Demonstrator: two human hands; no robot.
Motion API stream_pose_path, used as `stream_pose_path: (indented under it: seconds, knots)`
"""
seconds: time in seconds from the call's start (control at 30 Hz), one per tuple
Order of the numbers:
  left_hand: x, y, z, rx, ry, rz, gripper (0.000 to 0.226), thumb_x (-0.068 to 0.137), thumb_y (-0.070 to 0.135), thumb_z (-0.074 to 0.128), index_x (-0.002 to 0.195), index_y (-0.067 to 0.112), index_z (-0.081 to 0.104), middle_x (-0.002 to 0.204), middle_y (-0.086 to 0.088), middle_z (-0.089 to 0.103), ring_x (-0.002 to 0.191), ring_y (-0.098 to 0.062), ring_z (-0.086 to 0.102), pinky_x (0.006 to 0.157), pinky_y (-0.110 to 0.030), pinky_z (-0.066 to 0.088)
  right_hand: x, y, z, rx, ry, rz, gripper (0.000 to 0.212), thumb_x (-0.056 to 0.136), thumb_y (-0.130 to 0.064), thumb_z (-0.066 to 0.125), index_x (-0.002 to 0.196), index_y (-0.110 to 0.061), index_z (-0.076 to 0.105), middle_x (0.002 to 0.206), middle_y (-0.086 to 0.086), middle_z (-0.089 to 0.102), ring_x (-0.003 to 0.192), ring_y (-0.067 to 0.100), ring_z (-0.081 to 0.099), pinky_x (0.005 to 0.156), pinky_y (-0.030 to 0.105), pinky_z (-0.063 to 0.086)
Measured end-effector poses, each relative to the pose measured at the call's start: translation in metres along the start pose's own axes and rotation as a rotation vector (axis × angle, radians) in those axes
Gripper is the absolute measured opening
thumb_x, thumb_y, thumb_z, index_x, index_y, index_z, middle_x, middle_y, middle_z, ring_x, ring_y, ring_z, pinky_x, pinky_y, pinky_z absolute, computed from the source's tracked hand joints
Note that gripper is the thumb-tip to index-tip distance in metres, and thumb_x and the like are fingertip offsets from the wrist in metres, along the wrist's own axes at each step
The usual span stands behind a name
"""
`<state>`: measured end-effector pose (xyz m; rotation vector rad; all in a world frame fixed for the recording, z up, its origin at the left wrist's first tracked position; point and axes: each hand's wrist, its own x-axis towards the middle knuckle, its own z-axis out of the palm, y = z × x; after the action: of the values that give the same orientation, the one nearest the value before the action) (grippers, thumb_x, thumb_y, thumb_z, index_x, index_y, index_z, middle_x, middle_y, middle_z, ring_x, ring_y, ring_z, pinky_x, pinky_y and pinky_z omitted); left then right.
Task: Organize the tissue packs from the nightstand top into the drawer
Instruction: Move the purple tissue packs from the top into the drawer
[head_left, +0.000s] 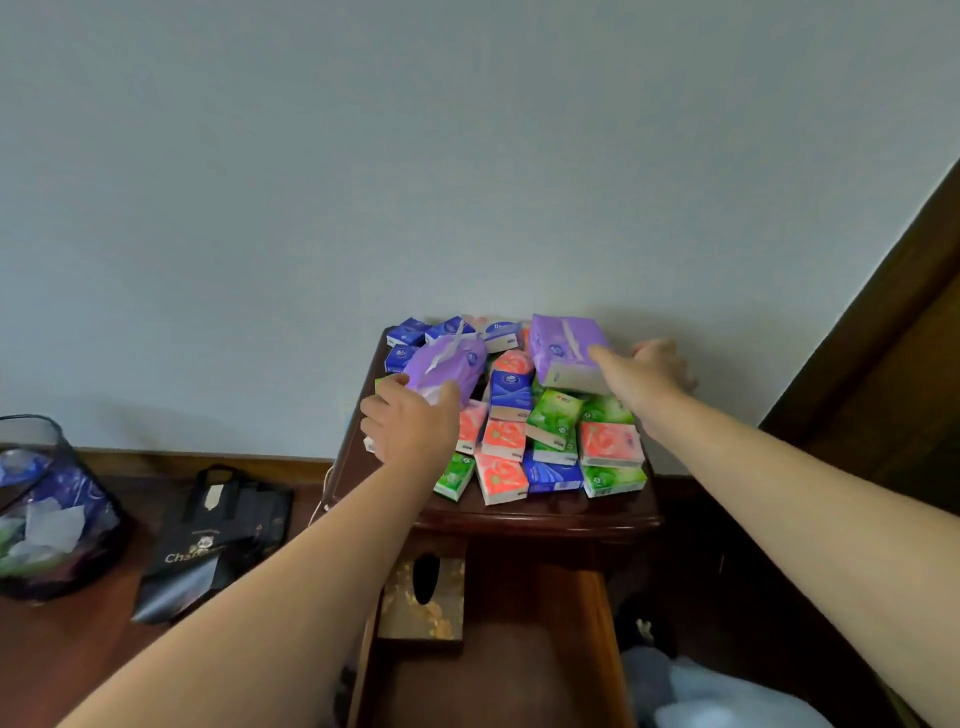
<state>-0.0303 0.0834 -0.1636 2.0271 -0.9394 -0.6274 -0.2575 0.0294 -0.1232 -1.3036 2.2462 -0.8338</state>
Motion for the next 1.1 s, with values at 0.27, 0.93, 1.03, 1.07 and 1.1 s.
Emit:
stream_pose_path:
  seconds: [0.27, 0.93, 1.03, 1.07, 1.1]
  knots:
    - [0.050, 0.004, 0.027, 0.173, -0.056, -0.140, 0.076, 0.094, 0.071, 0.045, 0.155, 0.031, 0.025, 0.154, -0.020, 0.037, 0.141, -0.039, 0.030, 0.116, -0.053, 0.026, 0.040, 0.010, 0.043, -0.067, -0.168, 0.153, 0.106, 0.067, -0.088, 0.059, 0.140, -0.011, 0.054, 0.142, 0.016, 0.055, 0.136, 0.042, 0.042, 0.109, 0.044, 0.039]
    - [0.054, 0.007, -0.012, -0.576, -0.097, -0.015, 0.046, 0.088, 0.005, 0.069, 0.132, 0.010, 0.055, 0.108, -0.004, 0.067, 0.093, -0.020, 0.068, 0.062, -0.023, 0.054, -0.012, -0.041, 0.030, 0.566, -0.223, -0.103, 0.036, 0.097, -0.048, 0.064, 0.093, -0.014, 0.073, 0.081, 0.005, 0.071, 0.073, 0.021, 0.062, 0.067, 0.036, 0.053]
    - [0.033, 0.008, -0.041, -0.680, -0.231, 0.012, 0.028, 0.089, -0.002, 0.068, 0.116, 0.003, 0.067, 0.112, -0.025, 0.073, 0.098, -0.041, 0.072, 0.087, -0.050, 0.061, -0.039, -0.049, 0.024, 0.842, -0.462, -0.110, 0.031, 0.103, -0.037, 0.063, 0.116, -0.010, 0.070, 0.114, 0.019, 0.076, 0.102, 0.033, 0.075, 0.088, 0.049, 0.063]
    - [0.023, 0.006, -0.052, -0.708, -0.311, 0.026, 0.024, 0.089, -0.005, 0.069, 0.112, 0.003, 0.068, 0.110, -0.028, 0.072, 0.094, -0.041, 0.071, 0.088, -0.052, 0.059, -0.050, -0.049, 0.021, 0.932, -0.550, -0.107, 0.029, 0.104, -0.032, 0.062, 0.121, -0.010, 0.068, 0.117, 0.018, 0.076, 0.106, 0.034, 0.075, 0.086, 0.049, 0.063]
    - [0.013, 0.002, -0.062, -0.720, -0.394, 0.043, 0.024, 0.088, -0.005, 0.071, 0.111, 0.002, 0.067, 0.109, -0.029, 0.072, 0.091, -0.039, 0.071, 0.085, -0.049, 0.058, -0.063, -0.047, 0.019, 0.991, -0.633, -0.111, 0.027, 0.105, -0.029, 0.060, 0.123, -0.010, 0.067, 0.117, 0.017, 0.076, 0.106, 0.033, 0.075, 0.084, 0.049, 0.064]
